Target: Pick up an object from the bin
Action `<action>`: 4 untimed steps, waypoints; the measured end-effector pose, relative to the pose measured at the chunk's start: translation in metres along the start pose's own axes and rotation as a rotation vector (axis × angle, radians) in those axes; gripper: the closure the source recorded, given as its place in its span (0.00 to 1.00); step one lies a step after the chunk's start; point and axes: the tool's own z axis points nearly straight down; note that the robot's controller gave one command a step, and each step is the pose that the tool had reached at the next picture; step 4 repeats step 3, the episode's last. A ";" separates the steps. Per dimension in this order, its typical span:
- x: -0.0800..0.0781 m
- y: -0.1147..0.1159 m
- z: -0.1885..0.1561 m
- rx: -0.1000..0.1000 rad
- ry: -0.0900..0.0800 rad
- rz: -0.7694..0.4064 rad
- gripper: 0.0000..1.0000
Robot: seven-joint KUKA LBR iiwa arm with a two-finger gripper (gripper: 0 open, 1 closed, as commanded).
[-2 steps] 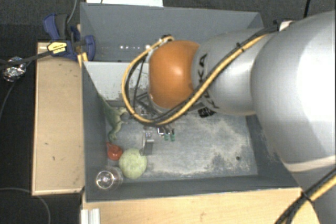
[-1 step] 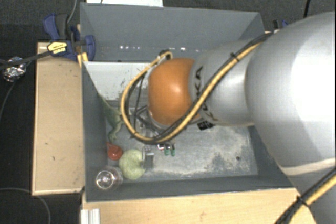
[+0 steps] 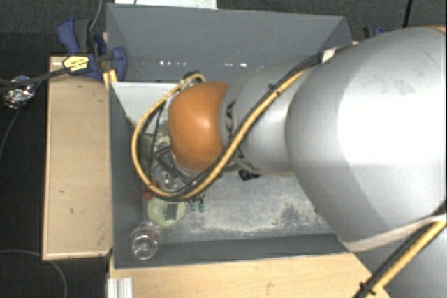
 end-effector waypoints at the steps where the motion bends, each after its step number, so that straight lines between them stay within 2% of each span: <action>1: 0.000 0.000 0.000 0.000 0.000 0.001 1.00; 2: -0.004 -0.001 -0.006 0.000 0.002 -0.016 1.00; 3: -0.005 -0.012 -0.128 -0.001 -0.002 -0.052 1.00; 4: -0.005 -0.012 -0.128 -0.001 -0.002 -0.052 1.00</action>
Offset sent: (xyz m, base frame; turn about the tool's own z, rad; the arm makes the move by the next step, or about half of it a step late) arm 0.0152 -0.0033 0.0225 -0.0474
